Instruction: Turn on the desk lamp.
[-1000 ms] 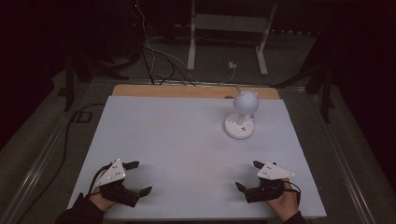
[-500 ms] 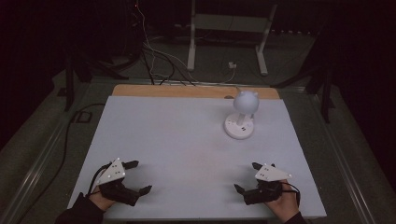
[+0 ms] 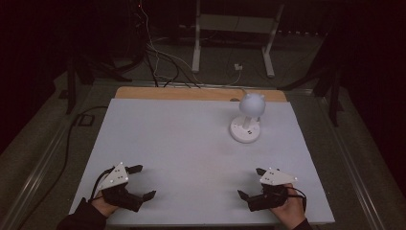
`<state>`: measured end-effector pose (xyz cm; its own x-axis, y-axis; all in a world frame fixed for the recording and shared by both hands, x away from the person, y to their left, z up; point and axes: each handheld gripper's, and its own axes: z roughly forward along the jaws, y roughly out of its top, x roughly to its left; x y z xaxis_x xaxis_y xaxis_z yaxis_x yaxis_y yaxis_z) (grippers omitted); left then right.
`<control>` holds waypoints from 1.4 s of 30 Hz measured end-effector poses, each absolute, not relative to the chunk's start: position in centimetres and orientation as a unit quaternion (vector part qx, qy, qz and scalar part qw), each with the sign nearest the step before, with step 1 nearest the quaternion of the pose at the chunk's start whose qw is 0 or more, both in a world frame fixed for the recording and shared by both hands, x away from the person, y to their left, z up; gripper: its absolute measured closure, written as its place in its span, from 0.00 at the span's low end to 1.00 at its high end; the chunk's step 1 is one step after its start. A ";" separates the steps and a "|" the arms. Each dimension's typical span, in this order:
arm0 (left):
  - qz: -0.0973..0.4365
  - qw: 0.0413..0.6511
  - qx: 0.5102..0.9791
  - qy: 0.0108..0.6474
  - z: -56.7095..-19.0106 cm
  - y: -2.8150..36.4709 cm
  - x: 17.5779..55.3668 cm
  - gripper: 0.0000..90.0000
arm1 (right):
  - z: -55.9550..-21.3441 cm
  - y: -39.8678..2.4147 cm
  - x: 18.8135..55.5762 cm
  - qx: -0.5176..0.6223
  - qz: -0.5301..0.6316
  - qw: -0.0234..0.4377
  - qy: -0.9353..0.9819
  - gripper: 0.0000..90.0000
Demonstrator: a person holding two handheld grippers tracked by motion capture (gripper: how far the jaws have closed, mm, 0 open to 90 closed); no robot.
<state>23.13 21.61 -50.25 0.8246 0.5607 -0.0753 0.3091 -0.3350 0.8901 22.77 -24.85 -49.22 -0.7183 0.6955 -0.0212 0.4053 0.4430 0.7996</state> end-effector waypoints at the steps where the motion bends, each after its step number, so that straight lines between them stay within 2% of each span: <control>1: 0.123 0.511 0.807 0.269 -50.2 21.6 23.1 0.00 | -49.1 -24.8 22.7 0.330 0.409 0.178 0.832 0.00; 15: 0.121 0.509 0.808 0.270 -50.3 21.5 23.1 0.00 | -46.7 -24.1 22.5 0.332 0.428 0.178 0.821 0.00; 42: 0.122 0.512 0.806 0.271 -50.2 21.5 23.1 0.00 | -41.7 -23.6 25.2 0.334 0.453 0.244 0.790 0.00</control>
<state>23.08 21.53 -50.20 0.8233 0.5619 -0.0804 0.3112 -0.3282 0.8919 25.22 -23.55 -41.67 -0.6585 0.7481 -0.0823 0.3060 0.3661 0.8788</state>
